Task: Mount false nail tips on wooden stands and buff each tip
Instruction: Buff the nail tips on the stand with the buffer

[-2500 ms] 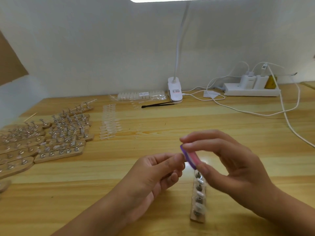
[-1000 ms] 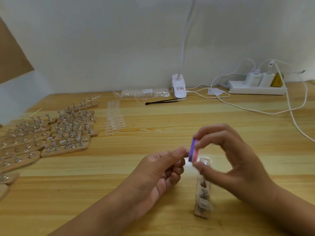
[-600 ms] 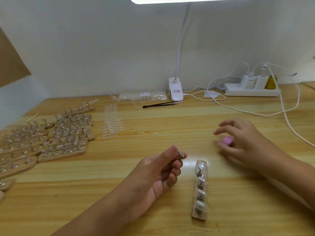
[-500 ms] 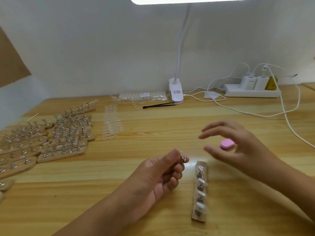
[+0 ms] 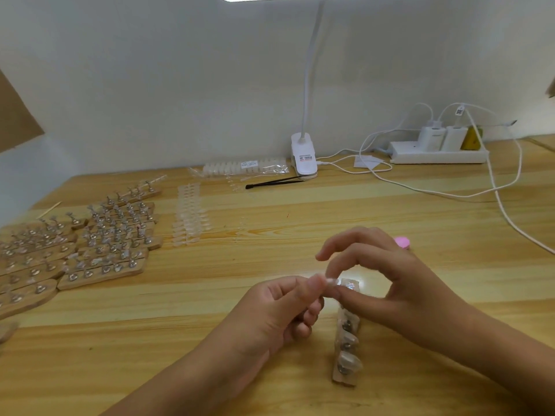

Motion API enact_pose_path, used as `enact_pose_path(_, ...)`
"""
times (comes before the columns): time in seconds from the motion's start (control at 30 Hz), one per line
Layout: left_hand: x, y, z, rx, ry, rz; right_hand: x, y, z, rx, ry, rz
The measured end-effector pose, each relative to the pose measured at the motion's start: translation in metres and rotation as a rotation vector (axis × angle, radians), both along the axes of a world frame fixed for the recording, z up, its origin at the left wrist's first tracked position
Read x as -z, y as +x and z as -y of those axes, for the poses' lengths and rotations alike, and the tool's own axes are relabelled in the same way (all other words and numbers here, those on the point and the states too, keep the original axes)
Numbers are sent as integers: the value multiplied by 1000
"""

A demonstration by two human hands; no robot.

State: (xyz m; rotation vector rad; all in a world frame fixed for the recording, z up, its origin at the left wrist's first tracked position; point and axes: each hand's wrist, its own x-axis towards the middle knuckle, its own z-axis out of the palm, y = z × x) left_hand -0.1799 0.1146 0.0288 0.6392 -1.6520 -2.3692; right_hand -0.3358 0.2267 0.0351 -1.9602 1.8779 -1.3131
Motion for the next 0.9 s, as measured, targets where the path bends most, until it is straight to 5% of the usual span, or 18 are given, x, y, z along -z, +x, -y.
enact_pose_path(0.2,-1,-5,3,-121,100,31,-12,-43,-4,70,151,421)
enact_pose_path(0.4,2,-2,9,-128,198,9,3,-51,-1,56,420,220)
enact_pose_path(0.9,3,1,9,-103,141,-13,2,-51,-8,-92,403,-90)
